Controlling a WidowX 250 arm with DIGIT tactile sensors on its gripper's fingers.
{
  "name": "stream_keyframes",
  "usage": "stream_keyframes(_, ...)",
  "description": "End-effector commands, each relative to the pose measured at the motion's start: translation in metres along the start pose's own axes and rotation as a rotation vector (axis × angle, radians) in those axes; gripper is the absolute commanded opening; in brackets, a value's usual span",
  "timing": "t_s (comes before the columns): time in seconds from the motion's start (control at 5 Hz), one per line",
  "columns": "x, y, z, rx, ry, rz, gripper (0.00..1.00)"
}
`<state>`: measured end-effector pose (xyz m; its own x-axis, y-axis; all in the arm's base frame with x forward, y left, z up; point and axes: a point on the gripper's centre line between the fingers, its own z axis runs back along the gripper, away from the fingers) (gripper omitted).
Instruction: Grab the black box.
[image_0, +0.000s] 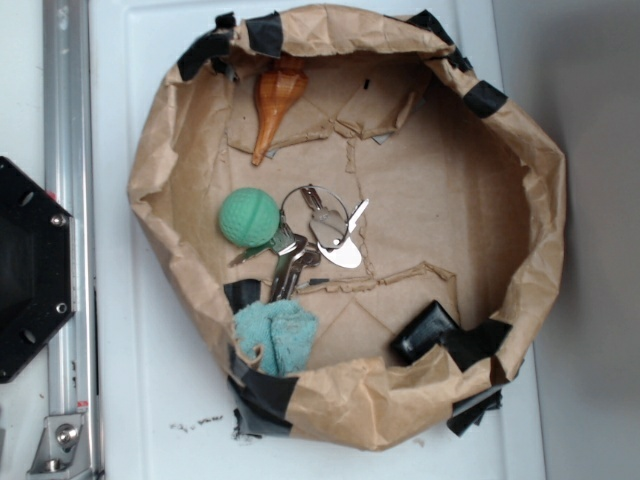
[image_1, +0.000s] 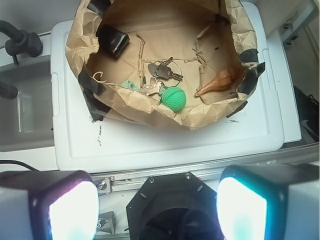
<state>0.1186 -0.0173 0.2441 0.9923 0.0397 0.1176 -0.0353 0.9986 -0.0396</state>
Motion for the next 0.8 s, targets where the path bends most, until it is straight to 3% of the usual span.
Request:
stream_keyframes(0.0, 0.0, 0.0, 0.0, 0.0, 0.0, 0.0, 1.0)
stream_keyframes(0.2, 0.042, -0.002, -0.02, -0.054, -0.075, -0.093, 1.0)
stream_keyframes(0.4, 0.08, -0.006, -0.037, -0.038, -0.147, -0.204, 1.0)
stream_keyframes(0.6, 0.106, -0.01, -0.064, 0.018, -0.157, -0.342, 1.0)
